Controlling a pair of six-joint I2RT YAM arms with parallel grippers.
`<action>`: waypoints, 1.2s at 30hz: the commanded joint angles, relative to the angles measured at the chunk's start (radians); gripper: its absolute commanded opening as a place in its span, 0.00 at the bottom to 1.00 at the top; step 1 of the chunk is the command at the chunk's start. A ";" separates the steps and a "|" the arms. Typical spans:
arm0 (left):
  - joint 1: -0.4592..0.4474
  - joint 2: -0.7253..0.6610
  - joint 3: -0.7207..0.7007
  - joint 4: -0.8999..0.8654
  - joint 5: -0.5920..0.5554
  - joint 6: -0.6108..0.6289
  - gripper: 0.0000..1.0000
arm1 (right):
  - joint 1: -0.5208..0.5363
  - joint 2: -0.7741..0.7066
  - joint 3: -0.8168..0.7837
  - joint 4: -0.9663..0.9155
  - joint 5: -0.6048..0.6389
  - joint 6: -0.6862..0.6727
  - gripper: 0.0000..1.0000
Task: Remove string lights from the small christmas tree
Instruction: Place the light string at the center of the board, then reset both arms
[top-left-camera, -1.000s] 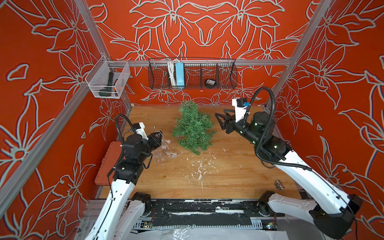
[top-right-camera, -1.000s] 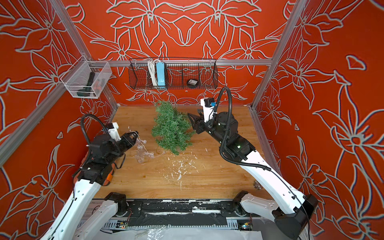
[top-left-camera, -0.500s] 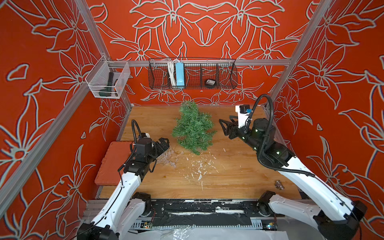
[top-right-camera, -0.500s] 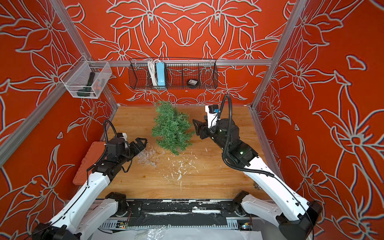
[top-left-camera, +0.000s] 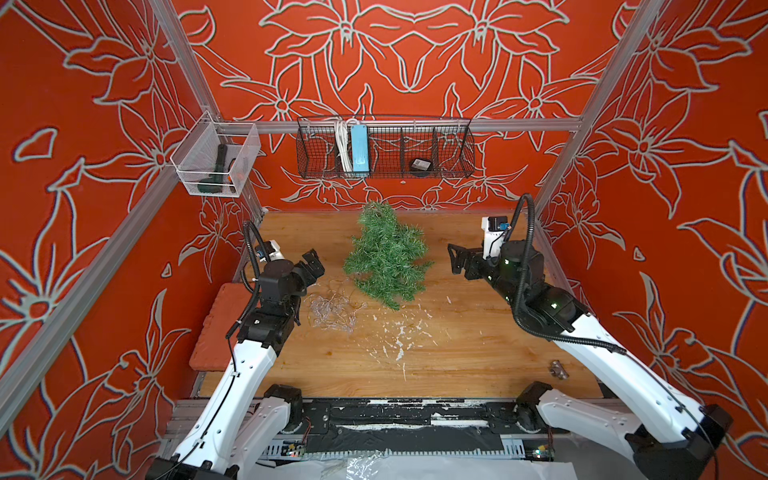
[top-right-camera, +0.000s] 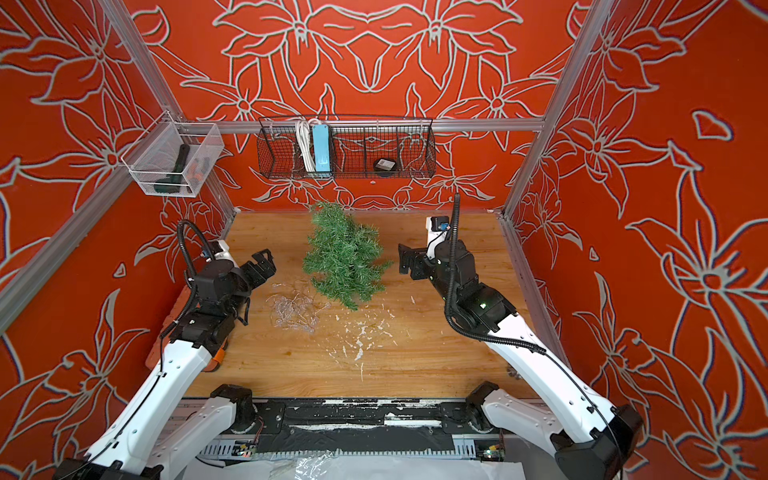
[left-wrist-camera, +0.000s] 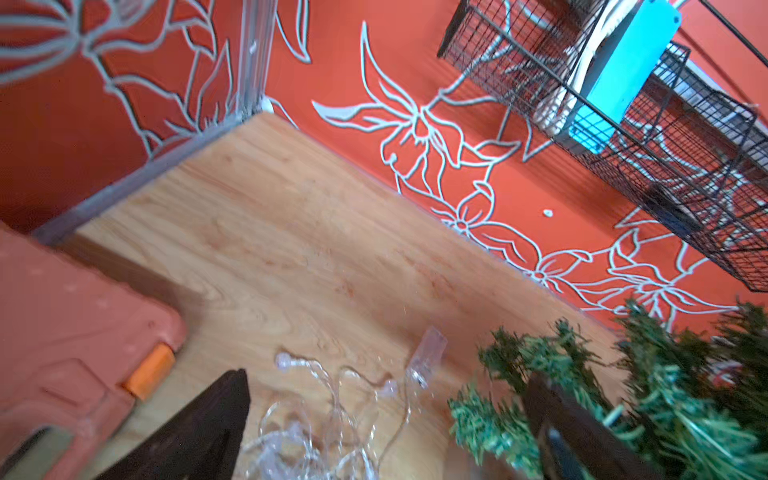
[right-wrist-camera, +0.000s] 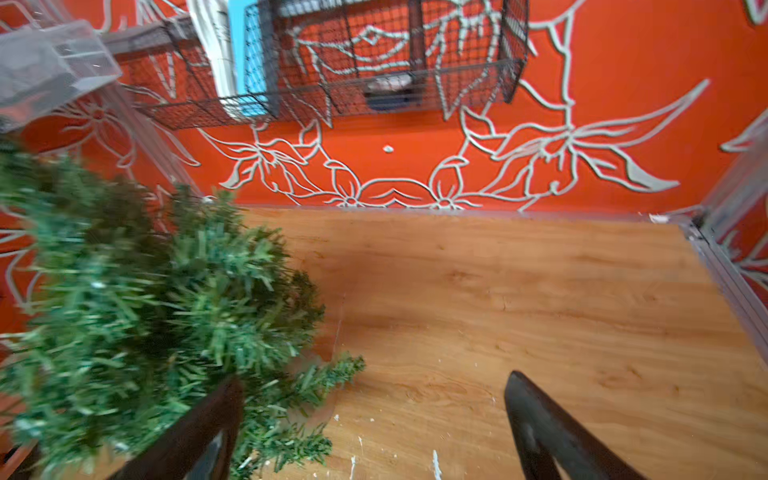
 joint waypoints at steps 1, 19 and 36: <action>0.014 0.034 -0.122 0.281 -0.122 0.227 0.99 | -0.031 -0.035 -0.068 -0.007 0.054 0.072 0.98; 0.124 0.474 -0.482 1.042 0.111 0.348 0.99 | -0.091 -0.048 -0.167 0.082 0.104 0.013 0.98; 0.030 0.531 -0.594 1.277 0.032 0.421 0.99 | -0.147 -0.057 -0.444 0.501 0.285 -0.213 0.98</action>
